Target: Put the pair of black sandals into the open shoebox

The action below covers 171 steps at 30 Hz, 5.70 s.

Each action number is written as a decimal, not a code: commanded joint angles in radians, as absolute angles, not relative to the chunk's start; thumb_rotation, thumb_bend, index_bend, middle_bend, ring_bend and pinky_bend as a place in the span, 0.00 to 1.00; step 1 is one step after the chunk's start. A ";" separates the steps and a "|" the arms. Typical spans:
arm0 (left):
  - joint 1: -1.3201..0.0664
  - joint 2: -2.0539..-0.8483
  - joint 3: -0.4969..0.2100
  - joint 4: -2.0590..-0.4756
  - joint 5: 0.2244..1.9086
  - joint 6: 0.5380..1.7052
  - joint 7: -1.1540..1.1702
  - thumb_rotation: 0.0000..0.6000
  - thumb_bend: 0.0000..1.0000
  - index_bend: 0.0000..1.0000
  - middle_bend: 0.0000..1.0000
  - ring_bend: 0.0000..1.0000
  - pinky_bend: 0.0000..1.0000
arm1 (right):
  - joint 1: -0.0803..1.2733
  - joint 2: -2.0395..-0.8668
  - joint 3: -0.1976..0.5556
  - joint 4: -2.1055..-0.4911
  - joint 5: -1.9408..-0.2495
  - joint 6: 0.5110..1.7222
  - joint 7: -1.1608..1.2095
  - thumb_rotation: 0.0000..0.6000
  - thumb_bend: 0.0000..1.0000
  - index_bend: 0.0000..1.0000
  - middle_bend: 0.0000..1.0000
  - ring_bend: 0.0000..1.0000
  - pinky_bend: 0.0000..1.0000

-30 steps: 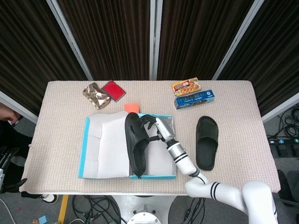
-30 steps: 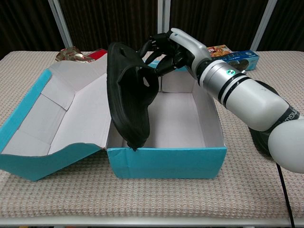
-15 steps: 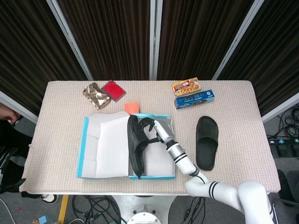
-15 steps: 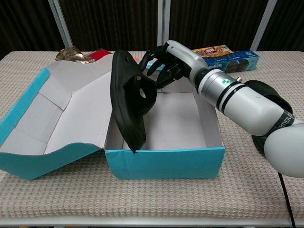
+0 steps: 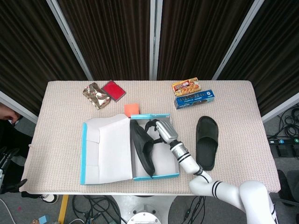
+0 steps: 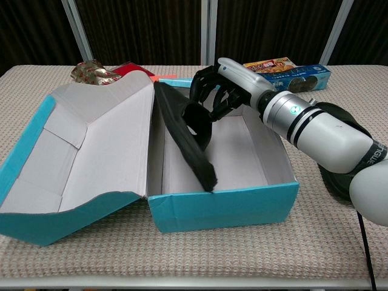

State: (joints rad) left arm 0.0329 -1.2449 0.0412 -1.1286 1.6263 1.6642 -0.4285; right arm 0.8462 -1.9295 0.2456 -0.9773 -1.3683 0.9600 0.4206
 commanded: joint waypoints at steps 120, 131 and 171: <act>0.024 -1.237 0.067 -1.156 1.649 1.650 -0.477 1.00 0.07 0.11 0.14 0.00 0.10 | 1.021 -1.303 -0.076 -1.481 -0.357 0.740 -0.537 1.00 0.00 0.02 0.10 0.00 0.12; 0.024 -1.239 0.067 -1.149 1.647 1.649 -0.489 1.00 0.07 0.11 0.14 0.00 0.10 | 1.038 -1.328 -0.086 -1.468 -0.304 0.749 -0.577 1.00 0.00 0.02 0.12 0.02 0.13; 0.025 -1.234 0.076 -1.153 1.650 1.635 -0.498 1.00 0.07 0.11 0.14 0.00 0.11 | 0.995 -1.424 -0.051 -1.412 -0.374 0.918 -0.661 1.00 0.00 0.49 0.44 0.18 0.17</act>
